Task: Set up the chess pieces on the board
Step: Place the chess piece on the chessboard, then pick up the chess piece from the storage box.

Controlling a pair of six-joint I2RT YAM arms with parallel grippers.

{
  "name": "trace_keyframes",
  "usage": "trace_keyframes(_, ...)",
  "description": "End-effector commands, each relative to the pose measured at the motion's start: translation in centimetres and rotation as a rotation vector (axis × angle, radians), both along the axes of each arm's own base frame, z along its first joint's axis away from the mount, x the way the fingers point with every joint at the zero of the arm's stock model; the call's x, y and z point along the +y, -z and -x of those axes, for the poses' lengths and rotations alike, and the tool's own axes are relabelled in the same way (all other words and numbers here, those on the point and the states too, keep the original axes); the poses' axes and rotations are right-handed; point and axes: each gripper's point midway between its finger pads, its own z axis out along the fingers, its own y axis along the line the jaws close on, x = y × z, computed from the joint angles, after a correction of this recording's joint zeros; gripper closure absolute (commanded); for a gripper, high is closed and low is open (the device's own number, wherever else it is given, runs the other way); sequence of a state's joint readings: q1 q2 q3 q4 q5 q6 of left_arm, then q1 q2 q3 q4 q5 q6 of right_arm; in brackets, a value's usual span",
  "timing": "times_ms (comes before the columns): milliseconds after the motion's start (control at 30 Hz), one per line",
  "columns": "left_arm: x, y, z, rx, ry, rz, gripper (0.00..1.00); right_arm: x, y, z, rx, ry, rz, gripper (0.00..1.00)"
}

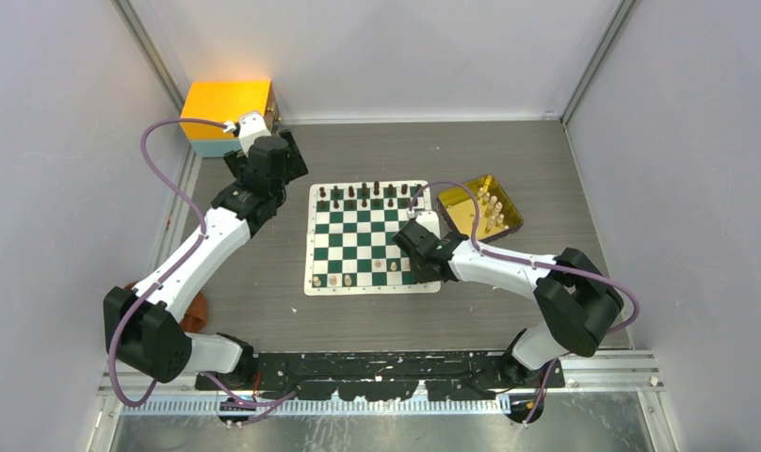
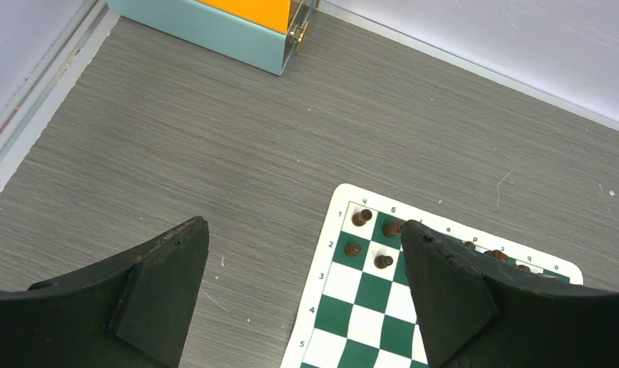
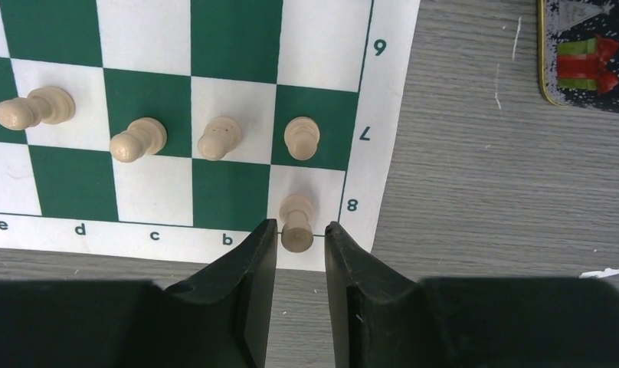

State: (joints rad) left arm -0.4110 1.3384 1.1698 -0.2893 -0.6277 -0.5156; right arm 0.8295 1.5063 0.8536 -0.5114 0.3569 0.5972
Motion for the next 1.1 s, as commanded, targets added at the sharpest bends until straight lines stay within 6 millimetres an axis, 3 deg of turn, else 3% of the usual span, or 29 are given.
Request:
trace_keyframes(0, 0.1, -1.2, -0.4, -0.041, -0.018, 0.004, 0.04, 1.1, -2.4, -1.4, -0.055, -0.013, -0.019, 0.64)
trace_keyframes(333, 0.3, -1.8, -0.6, -0.052, -0.025, -0.006, 0.03, 2.0, -8.9, -3.5, -0.163, -0.03, -0.048, 0.64)
trace_keyframes(500, 0.1, -2.3, -0.8, -0.036, -0.013, -0.022, 0.02, 1.0, -12.3, -5.7, -0.276, 0.028, -0.037, 0.55)
trace_keyframes(700, 0.7, -2.6, 0.0, -0.036, -0.015, -0.041, 0.0, -3.4, -13.6, -9.5, -0.302, 0.192, -0.013, 0.49)
trace_keyframes(867, 1.3, -2.3, 1.0, -0.04, -0.018, -0.054, 0.0, -7.8, -12.7, -12.3, -0.29, 0.336, 0.018, 0.48)
trace_keyframes(1067, 1.0, -1.9, 0.7, -0.04, -0.008, -0.048, 0.0, -11.9, -11.2, -13.8, -0.267, 0.449, 0.041, 0.48)
